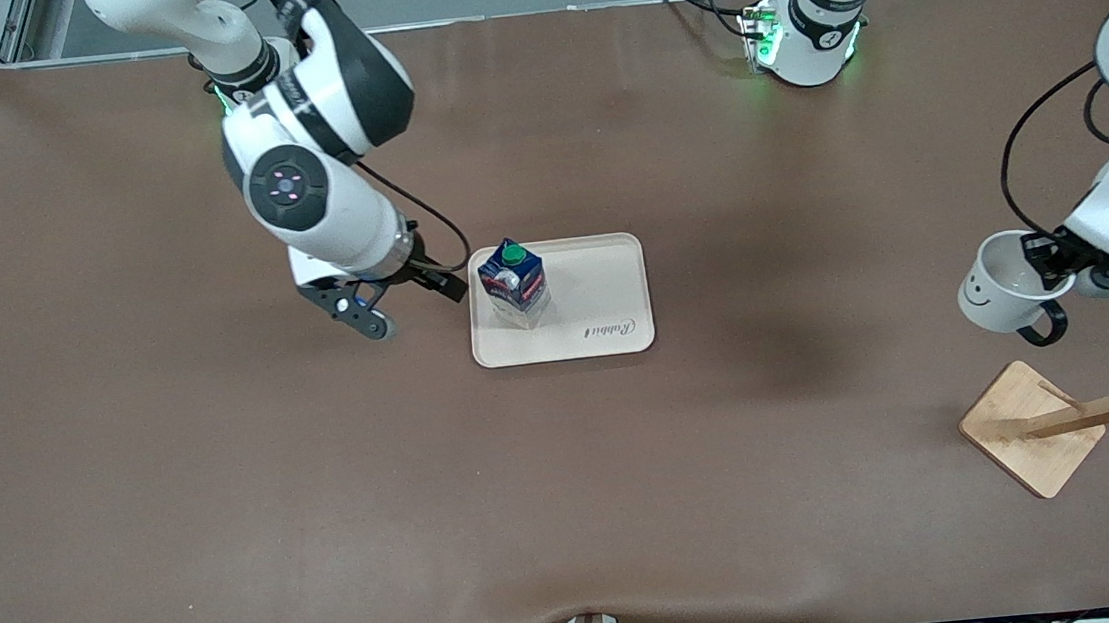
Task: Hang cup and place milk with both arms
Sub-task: 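Carry the mug toward the wooden stand while the right gripper reaches the milk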
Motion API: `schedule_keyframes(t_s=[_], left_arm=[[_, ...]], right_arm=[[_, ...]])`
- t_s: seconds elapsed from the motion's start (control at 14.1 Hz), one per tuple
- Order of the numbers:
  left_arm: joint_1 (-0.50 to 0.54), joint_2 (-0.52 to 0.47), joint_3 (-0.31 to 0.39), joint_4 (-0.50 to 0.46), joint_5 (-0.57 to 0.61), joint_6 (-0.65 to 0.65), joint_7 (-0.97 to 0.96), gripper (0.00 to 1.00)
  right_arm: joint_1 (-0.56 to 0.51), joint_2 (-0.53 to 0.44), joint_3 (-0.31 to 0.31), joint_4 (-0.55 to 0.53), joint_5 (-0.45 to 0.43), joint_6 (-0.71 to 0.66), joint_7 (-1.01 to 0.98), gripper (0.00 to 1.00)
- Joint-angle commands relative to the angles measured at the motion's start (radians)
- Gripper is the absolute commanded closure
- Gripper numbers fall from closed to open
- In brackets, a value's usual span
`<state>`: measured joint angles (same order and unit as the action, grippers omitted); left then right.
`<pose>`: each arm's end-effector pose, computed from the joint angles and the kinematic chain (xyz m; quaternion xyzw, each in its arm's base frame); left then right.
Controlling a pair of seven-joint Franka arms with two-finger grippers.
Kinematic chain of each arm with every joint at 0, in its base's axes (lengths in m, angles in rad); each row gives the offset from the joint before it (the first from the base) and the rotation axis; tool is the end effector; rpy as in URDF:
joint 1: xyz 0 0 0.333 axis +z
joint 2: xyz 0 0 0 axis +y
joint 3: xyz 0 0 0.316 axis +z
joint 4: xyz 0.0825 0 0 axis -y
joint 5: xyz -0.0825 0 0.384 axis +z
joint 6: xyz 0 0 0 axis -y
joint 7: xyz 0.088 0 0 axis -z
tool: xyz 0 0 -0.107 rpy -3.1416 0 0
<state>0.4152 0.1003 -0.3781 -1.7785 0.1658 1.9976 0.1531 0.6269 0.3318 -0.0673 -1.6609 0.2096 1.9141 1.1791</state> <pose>0.6026 0.0400 0.5101 -0.9926 0.0851 -0.0573 0.0648 0.5365 0.3583 0.4109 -0.9360 0.3391 0.0906 0.0262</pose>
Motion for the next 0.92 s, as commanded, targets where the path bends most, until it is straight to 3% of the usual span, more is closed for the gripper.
schedule_keyframes(t_s=[0.0,0.14,0.36,0.85], left_arm=[[0.046,0.016,-0.008,0.057,-0.031,-0.022,0.109,1.00],[0.077,0.038,-0.008,0.076,-0.064,-0.022,0.166,1.00],[0.120,0.059,-0.007,0.091,-0.157,-0.011,0.186,1.00],[0.169,0.191,-0.005,0.228,-0.158,-0.011,0.289,1.00]], right_arm=[[0.010,0.018,-0.006,0.032,0.026,0.028,0.080,0.00],[0.020,0.032,-0.003,0.035,0.103,0.032,0.094,0.00],[0.045,0.072,-0.003,0.052,0.143,0.062,0.094,0.00],[0.125,0.141,-0.008,0.041,0.125,0.115,0.114,0.00]])
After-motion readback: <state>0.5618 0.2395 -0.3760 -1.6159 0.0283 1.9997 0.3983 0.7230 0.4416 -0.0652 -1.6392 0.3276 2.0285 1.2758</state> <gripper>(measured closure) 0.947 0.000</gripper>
